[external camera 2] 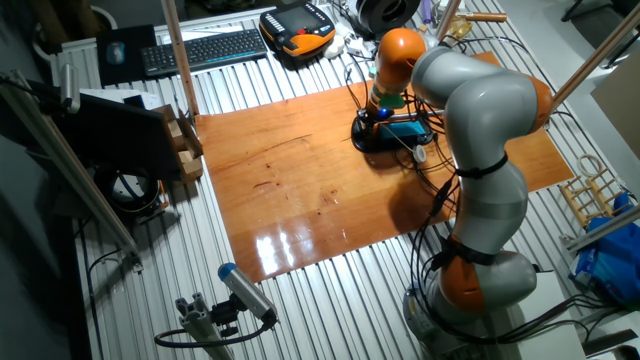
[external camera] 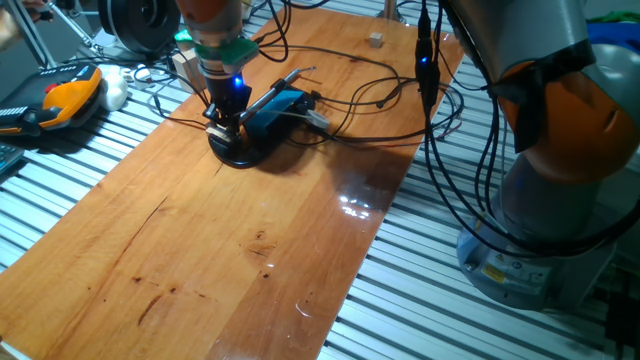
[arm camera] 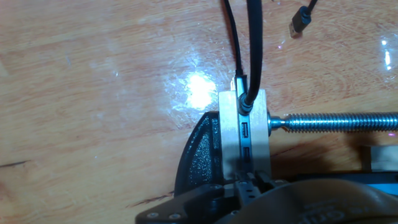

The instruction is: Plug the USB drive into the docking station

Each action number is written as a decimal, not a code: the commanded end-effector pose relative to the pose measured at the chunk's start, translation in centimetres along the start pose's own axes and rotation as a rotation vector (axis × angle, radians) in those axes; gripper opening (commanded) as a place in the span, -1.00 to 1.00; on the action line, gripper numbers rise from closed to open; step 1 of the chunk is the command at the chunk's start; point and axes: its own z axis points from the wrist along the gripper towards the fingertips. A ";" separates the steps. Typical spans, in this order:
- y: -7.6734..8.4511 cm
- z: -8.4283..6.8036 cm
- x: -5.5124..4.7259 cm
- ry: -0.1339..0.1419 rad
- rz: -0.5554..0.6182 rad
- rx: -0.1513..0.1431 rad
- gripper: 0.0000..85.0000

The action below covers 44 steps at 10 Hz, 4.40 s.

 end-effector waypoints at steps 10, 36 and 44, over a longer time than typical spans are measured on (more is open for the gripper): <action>0.1 0.4 0.0 0.000 0.004 0.001 -1.00; -1.8 -4.7 -2.7 -0.031 -0.012 0.029 -0.60; -5.8 -7.6 -2.3 -0.024 -0.171 0.012 -1.00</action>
